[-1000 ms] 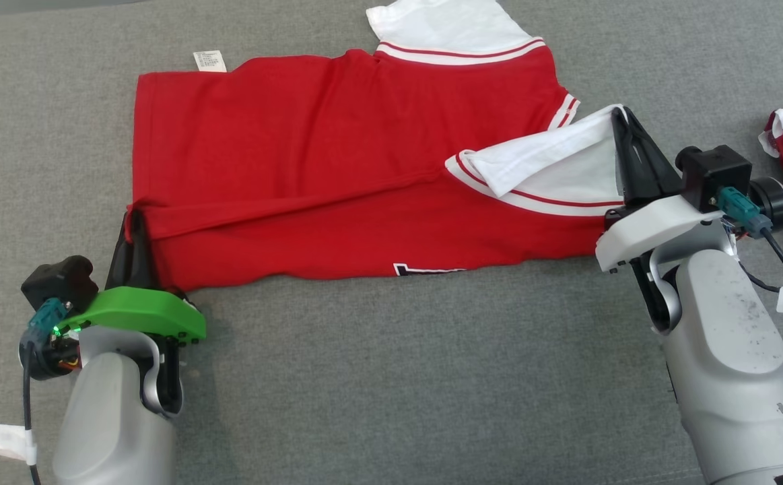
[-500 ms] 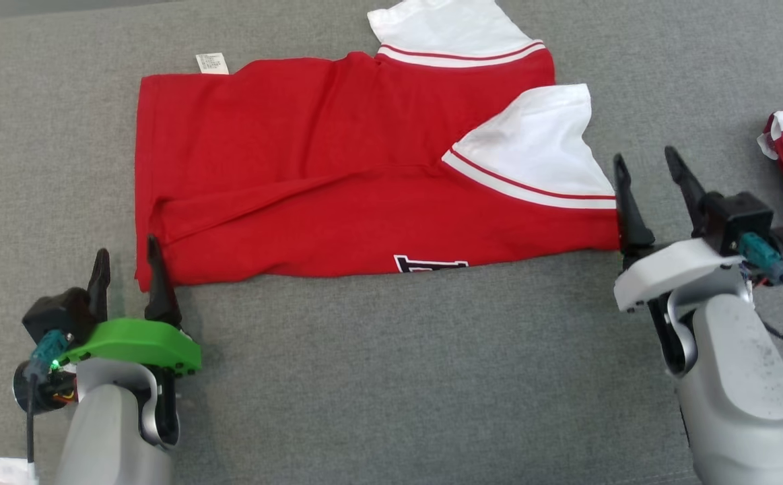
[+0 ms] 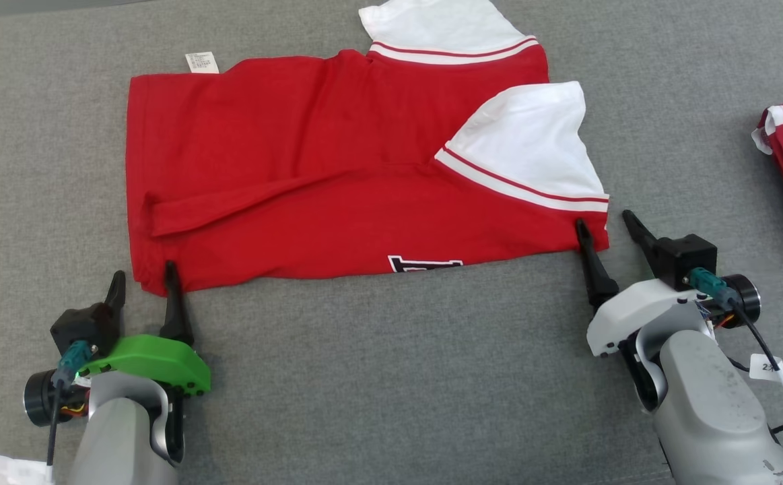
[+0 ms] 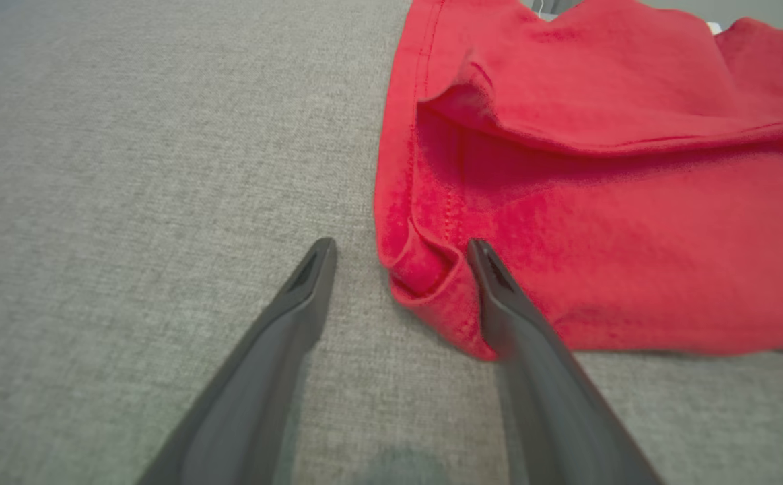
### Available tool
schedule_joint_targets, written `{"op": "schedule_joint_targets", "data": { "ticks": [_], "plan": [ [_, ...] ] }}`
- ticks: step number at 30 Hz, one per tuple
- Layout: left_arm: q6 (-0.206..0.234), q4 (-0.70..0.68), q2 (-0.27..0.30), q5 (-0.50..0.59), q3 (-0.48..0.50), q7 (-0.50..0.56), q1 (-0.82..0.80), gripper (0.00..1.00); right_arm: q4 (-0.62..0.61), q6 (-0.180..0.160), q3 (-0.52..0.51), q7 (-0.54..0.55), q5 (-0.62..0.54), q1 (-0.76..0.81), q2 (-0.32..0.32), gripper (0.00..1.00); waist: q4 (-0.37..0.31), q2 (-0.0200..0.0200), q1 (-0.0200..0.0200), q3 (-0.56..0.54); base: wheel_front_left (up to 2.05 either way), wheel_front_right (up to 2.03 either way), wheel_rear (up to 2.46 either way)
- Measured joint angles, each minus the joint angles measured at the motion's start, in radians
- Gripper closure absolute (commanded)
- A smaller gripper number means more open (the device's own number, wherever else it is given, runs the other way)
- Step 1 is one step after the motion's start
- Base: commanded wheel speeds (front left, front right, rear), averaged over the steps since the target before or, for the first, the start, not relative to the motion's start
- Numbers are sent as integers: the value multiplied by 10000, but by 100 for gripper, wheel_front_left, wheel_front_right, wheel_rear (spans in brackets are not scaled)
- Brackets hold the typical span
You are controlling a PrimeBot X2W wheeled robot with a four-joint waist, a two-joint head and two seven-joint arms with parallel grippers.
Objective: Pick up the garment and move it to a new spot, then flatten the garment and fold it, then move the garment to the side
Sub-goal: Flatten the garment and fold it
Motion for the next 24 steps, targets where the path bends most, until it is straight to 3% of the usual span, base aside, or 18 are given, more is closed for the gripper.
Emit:
{"op": "schedule_joint_targets", "data": {
  "ticks": [2, 3, 4, 5, 6, 7, 8, 13, 24],
  "plan": [
    [0, 238, 6, 73, -44, -25, -84, 0, 253, -4, 265, -46, 2, -86, -13, 0, 12, 0, 0, -14, 0, 0, 0],
    [2, 401, 6, 136, -71, -36, -144, 0, 332, -4, 343, -59, 38, -119, -29, 14, 18, 0, 0, -29, 0, 0, 0],
    [2, 633, 21, 151, -86, -69, -230, 0, 431, -8, 460, -61, 96, -131, -46, 56, 22, 0, 0, -48, 0, 0, 0],
    [2, 817, 25, 151, -100, -81, -314, 5, 527, -25, 579, -65, 94, -151, -61, 83, 25, 0, 0, -67, 0, 0, 0],
    [2, 953, 27, 151, -111, -86, -369, 36, 556, -38, 619, -67, 96, -156, -61, 100, 26, 0, 0, -82, 0, 0, 0],
    [2, 1104, 33, 180, -130, -111, -442, 83, 575, -36, 644, -67, 102, -156, -58, 100, 25, 0, 0, -97, 0, 0, 0],
    [0, 1216, 35, 196, -142, -113, -506, 100, 587, -31, 667, -67, 104, -153, -40, 100, 24, 0, 0, -113, 0, 0, 0],
    [-100, 1237, 13, 36, -196, -46, -597, 100, 215, 12, 385, -8, 169, -54, 52, 100, 10, 0, 0, -217, 0, 0, 0],
    [-146, -1569, -48, -385, 389, 79, 25, 100, -633, 12, -207, 21, 694, 5, 52, 100, 55, 0, 0, -1216, 0, 0, 0]
  ]
}}
